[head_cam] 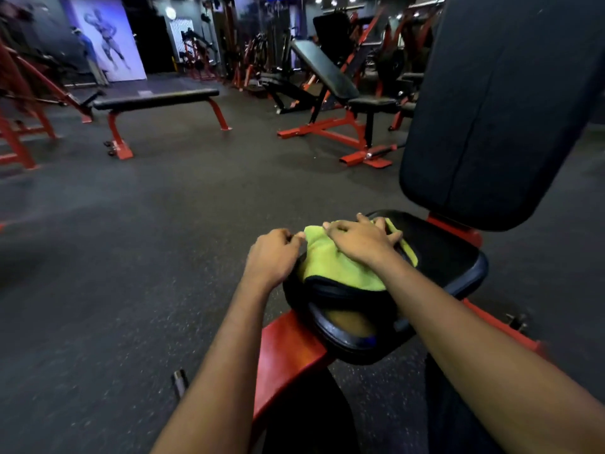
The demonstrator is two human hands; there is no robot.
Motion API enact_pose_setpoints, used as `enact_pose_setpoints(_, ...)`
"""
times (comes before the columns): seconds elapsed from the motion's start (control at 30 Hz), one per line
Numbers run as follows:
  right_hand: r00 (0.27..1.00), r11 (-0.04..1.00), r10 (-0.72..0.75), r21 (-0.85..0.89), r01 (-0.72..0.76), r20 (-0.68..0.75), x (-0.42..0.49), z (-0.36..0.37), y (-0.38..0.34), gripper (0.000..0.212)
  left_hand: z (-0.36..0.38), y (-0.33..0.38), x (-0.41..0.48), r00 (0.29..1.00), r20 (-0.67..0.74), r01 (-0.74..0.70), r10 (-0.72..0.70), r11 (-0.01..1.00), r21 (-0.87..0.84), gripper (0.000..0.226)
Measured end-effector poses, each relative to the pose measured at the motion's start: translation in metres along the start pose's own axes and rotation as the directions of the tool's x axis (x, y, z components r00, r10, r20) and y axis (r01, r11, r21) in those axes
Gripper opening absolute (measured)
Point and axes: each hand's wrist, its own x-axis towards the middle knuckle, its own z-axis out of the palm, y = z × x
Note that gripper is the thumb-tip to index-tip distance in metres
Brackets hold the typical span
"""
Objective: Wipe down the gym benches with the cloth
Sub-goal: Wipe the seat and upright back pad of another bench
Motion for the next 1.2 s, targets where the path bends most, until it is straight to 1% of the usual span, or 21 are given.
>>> enact_pose_setpoints(0.1,0.999,0.994,-0.045,-0.099,0.047,0.024,0.016,-0.019,0.016,0.06,0.009,0.021,0.013,0.993,0.103,-0.056,0.051,0.997,0.047,0.032)
enact_pose_setpoints(0.17,0.999,0.986,-0.025,-0.165,0.033,0.047,0.018,-0.031,0.032,0.063,0.016,0.034,0.02,0.987,0.087,-0.134,0.132,0.991,0.019,0.027)
enact_pose_setpoints(0.23,1.0,0.991,0.022,-0.133,-0.019,0.019,0.014,-0.046,0.048,0.059,0.021,0.051,0.029,0.969,0.078,-0.234,0.236,0.972,-0.026,0.033)
enact_pose_setpoints(0.3,0.994,0.997,0.042,-0.053,-0.047,-0.104,0.007,-0.064,0.066,0.051,0.026,0.07,0.039,0.942,0.064,-0.328,0.33,0.944,-0.033,0.034)
enact_pose_setpoints(0.37,0.952,0.997,0.057,0.059,-0.041,-0.299,0.002,-0.086,0.085,0.044,0.033,0.097,0.051,0.918,-0.006,-0.395,0.395,0.918,-0.028,0.028)
enact_pose_setpoints(0.43,0.859,0.992,0.076,0.123,-0.015,-0.507,-0.005,-0.107,0.098,0.043,0.044,0.125,0.055,0.898,-0.188,-0.416,0.397,0.906,-0.076,0.022)
enact_pose_setpoints(0.5,0.757,0.984,0.095,0.179,0.028,-0.646,-0.008,-0.122,0.1,0.041,0.057,0.147,0.05,0.844,-0.445,-0.406,0.299,0.899,-0.165,0.017)
enact_pose_setpoints(0.53,0.687,0.979,0.116,0.199,0.043,-0.718,-0.006,-0.135,0.109,0.041,0.074,0.169,0.049,0.813,-0.519,-0.437,0.264,0.866,-0.244,0.019)
enact_pose_setpoints(0.6,0.62,0.97,0.13,0.227,0.081,-0.773,0.002,-0.159,0.123,0.04,0.106,0.207,0.043,0.852,-0.439,-0.47,0.284,0.785,-0.404,0.043)
enact_pose_setpoints(0.67,0.614,0.963,0.12,0.241,0.118,-0.78,0.004,-0.183,0.143,0.031,0.146,0.245,0.04,0.892,-0.24,-0.453,0.384,0.757,-0.471,0.058)
enact_pose_setpoints(0.7,0.583,0.953,0.13,0.263,0.148,-0.802,0.003,-0.193,0.152,0.026,0.161,0.259,0.04,0.898,-0.158,-0.433,0.411,0.76,-0.484,0.059)
enact_pose_setpoints(0.77,0.388,0.94,0.154,0.256,0.226,-0.909,0.001,-0.21,0.172,0.023,0.184,0.284,0.045,0.919,-0.082,-0.371,0.385,0.779,-0.505,0.061)
enact_pose_setpoints(0.8,0.272,0.94,0.176,0.244,0.239,-0.946,0.003,-0.217,0.185,0.023,0.192,0.295,0.045,0.935,-0.088,-0.338,0.344,0.789,-0.512,0.065)
enact_pose_setpoints(0.83,0.203,0.932,0.21,0.259,0.252,-0.956,0.005,-0.222,0.195,0.025,0.197,0.301,0.043,0.948,-0.111,-0.31,0.298,0.79,-0.529,0.071)
enact_pose_setpoints(0.87,0.211,0.91,0.259,0.311,0.274,-0.943,0.01,-0.227,0.204,0.028,0.201,0.306,0.039,0.958,-0.14,-0.286,0.251,0.785,-0.549,0.076)
enact_pose_setpoints(0.9,0.303,0.865,0.31,0.4,0.303,-0.901,0.016,-0.232,0.211,0.035,0.205,0.309,0.034,0.966,-0.154,-0.26,0.21,0.778,-0.572,0.08)
enact_pose_setpoints(0.97,0.563,0.737,0.341,0.586,0.336,-0.753,0.031,-0.237,0.215,0.05,0.211,0.309,0.03,0.978,-0.157,-0.207,0.139,0.773,-0.6,0.083)
enact_pose_setpoints(1.0,0.649,0.696,0.317,0.635,0.335,-0.691,0.037,-0.238,0.213,0.055,0.213,0.307,0.032,0.984,-0.147,-0.174,0.105,0.773,-0.61,0.083)
enact_pose_setpoints(1.03,0.683,0.683,0.294,0.647,0.338,-0.668,0.041,-0.238,0.209,0.058,0.213,0.305,0.037,0.988,-0.133,-0.141,0.074,0.775,-0.616,0.084)
enact_pose_setpoints(1.1,0.646,0.662,0.3,0.641,0.389,-0.702,0.049,-0.234,0.203,0.059,0.213,0.302,0.053,0.992,-0.123,-0.097,0.025,0.777,-0.622,0.085)
enact_pose_setpoints(1.2,0.563,0.649,0.358,0.632,0.423,-0.744,0.054,-0.227,0.198,0.059,0.21,0.292,0.075,0.984,-0.174,-0.136,0.037,0.785,-0.604,0.075)
